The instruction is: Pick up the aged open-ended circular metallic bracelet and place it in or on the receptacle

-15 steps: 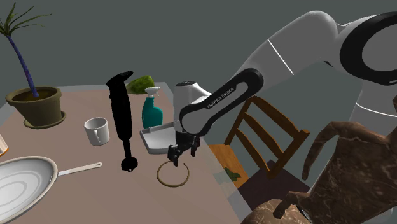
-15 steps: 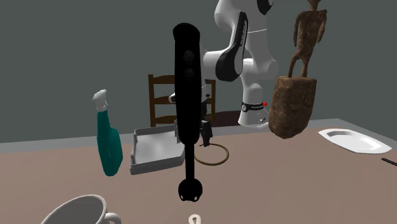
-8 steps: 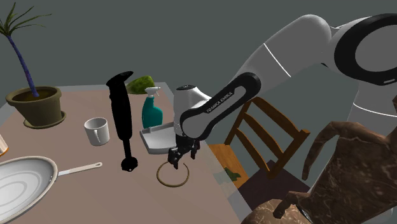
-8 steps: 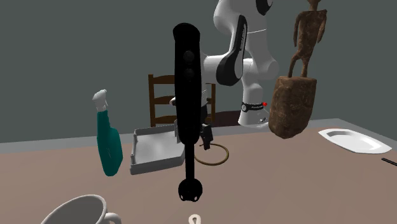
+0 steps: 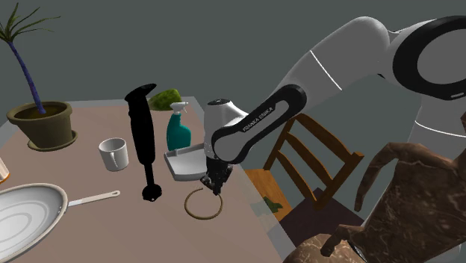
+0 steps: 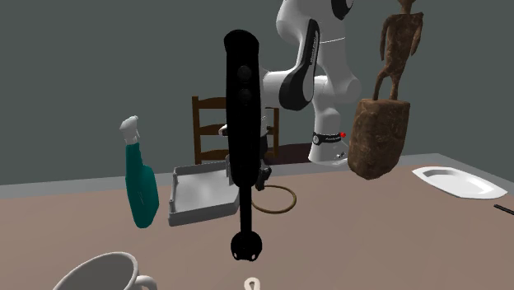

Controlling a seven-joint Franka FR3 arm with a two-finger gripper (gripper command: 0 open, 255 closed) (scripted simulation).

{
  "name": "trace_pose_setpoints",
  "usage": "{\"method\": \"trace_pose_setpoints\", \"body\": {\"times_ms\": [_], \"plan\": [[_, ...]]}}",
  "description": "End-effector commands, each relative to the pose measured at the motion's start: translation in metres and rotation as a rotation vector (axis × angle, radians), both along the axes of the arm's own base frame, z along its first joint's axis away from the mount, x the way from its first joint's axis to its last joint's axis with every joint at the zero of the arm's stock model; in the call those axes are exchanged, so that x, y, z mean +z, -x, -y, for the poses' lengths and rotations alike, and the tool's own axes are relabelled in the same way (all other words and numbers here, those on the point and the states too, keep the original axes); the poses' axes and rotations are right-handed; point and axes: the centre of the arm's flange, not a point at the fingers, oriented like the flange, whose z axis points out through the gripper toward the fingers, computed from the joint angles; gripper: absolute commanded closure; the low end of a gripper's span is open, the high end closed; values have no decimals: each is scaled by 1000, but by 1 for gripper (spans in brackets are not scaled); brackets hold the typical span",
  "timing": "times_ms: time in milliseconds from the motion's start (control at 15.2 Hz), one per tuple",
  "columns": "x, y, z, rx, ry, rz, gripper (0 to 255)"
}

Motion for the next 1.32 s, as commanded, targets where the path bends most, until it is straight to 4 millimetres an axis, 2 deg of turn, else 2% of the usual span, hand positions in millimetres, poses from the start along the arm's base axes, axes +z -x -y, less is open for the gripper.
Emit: {"method": "trace_pose_setpoints", "body": {"times_ms": [0, 264, 1254], "plan": [[-2, 2, -2, 4, 0, -5, 255], [-2, 2, -2, 4, 0, -5, 255], [77, 2, -2, 4, 0, -5, 255]]}}
